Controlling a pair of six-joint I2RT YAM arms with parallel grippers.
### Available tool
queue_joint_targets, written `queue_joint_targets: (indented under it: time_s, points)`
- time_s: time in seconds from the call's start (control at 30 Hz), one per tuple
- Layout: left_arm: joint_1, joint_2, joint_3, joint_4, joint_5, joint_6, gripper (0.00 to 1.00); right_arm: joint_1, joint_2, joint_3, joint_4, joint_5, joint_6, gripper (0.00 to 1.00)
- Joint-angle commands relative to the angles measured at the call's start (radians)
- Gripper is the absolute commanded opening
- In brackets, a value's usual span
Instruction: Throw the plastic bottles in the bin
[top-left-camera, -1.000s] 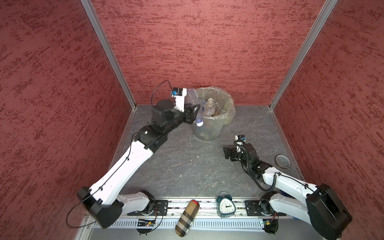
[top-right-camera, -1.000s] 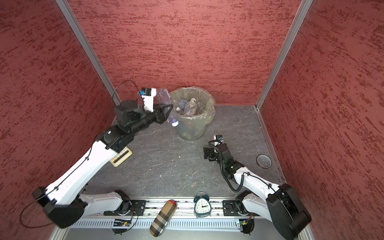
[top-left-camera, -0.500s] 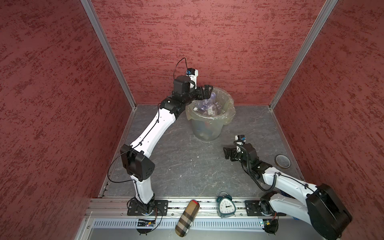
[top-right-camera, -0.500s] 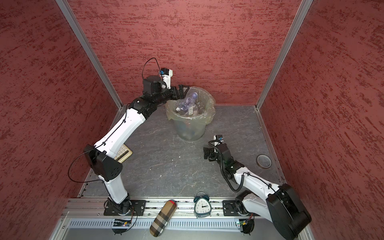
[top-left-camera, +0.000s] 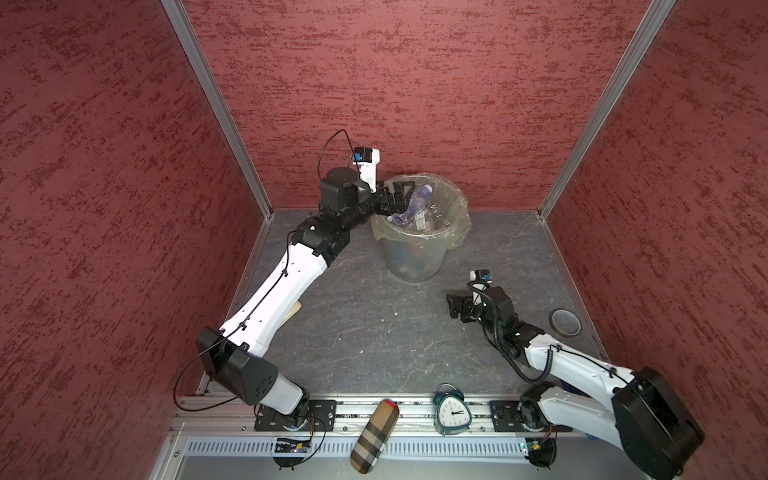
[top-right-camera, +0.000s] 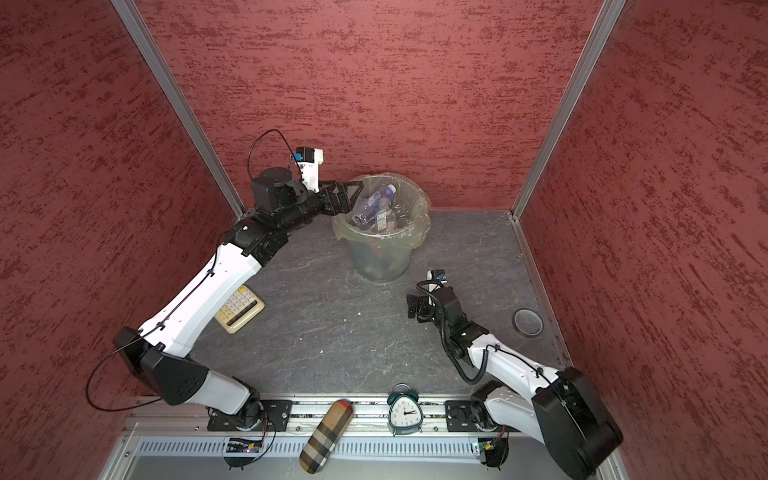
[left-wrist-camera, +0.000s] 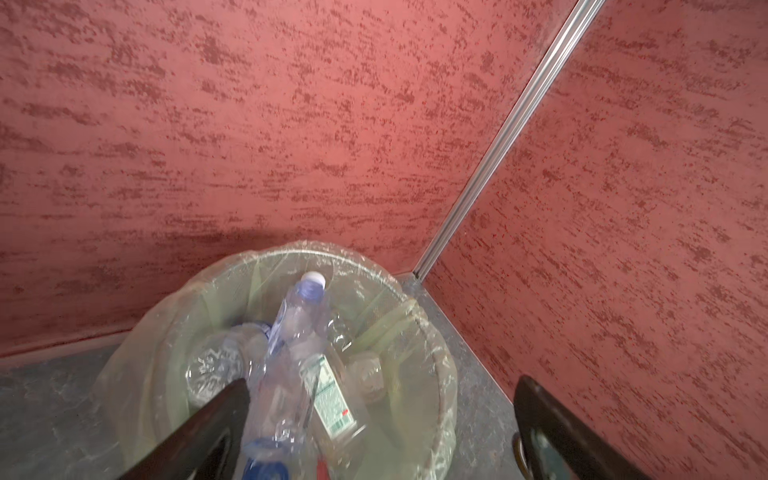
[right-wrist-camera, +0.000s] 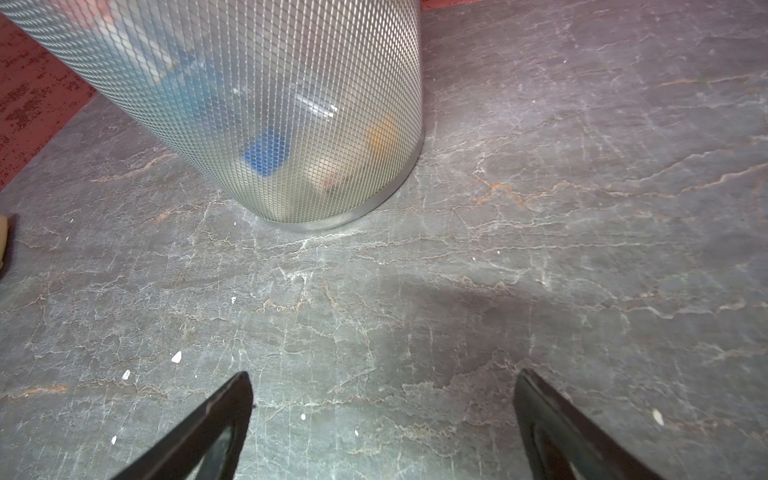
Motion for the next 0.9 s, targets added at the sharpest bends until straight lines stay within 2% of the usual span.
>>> queue_joint_targets:
  time_s: [0.0, 0.47, 0.7, 0.87]
  points:
    - [0.020, -0.061, -0.071, 0.015, 0.013, 0.019, 0.99, 0.000, -0.008, 0.011, 0.008, 0.003, 0.000, 0.98]
    - [0.173, -0.320, -0.417, -0.026, 0.046, -0.019, 0.99, 0.000, -0.048, -0.004, 0.011, 0.035, 0.005, 0.99]
    - [0.253, -0.384, -0.549, -0.083, 0.038, -0.069, 0.99, 0.000, -0.095, -0.037, 0.049, 0.021, -0.002, 0.99]
    - [0.268, -0.435, -0.654, -0.056, 0.014, -0.116, 0.99, 0.000, -0.126, -0.049, 0.049, 0.035, 0.001, 0.99]
